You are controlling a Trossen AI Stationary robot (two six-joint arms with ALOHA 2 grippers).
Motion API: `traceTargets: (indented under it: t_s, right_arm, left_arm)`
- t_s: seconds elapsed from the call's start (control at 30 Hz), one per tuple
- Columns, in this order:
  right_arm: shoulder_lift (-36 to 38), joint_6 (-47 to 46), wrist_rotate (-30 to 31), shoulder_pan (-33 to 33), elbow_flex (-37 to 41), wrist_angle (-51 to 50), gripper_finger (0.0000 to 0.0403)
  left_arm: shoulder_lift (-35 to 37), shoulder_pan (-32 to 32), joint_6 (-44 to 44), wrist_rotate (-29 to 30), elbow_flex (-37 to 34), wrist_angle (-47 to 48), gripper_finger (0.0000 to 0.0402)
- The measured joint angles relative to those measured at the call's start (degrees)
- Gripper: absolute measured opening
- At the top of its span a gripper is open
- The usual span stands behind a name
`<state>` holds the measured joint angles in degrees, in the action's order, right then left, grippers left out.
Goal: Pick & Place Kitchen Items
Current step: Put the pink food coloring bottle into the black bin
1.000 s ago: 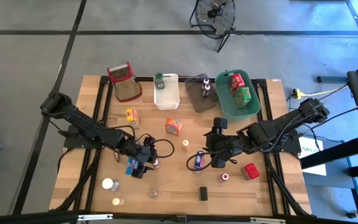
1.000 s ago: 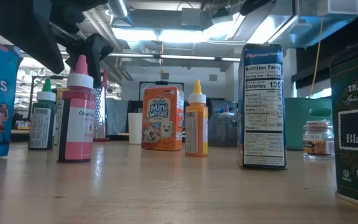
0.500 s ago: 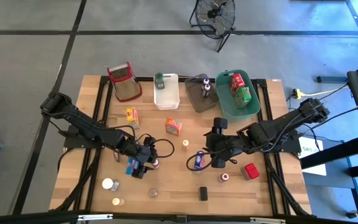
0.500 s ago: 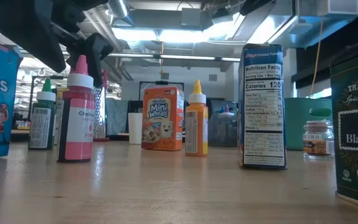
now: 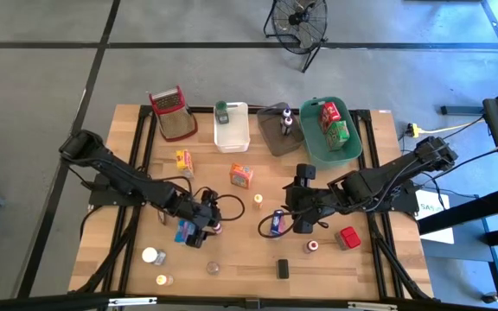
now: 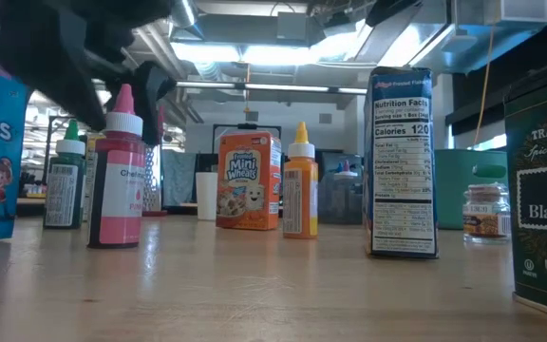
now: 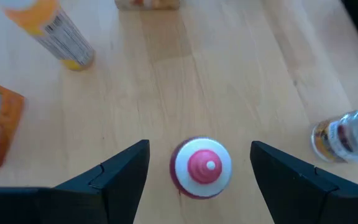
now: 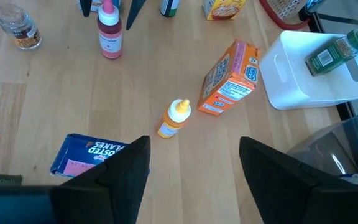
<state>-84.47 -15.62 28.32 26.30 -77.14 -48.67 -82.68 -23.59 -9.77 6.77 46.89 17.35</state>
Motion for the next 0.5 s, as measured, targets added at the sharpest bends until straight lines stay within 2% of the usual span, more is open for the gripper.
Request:
traceTargets:
  t_s: [0.27,0.5]
  right_arm:
    - [0.00,0.20,0.01,0.00,0.00,-0.17,0.0250]
    - [0.00,0.87,0.17,-0.01,0.00,-0.22,0.0250]
  left_arm:
    - [-1.78,2.55,0.31,-5.36,-0.01,-0.81,0.0246]
    - [-2.00,3.49,1.11,-6.26,-0.01,-0.91,0.0202]
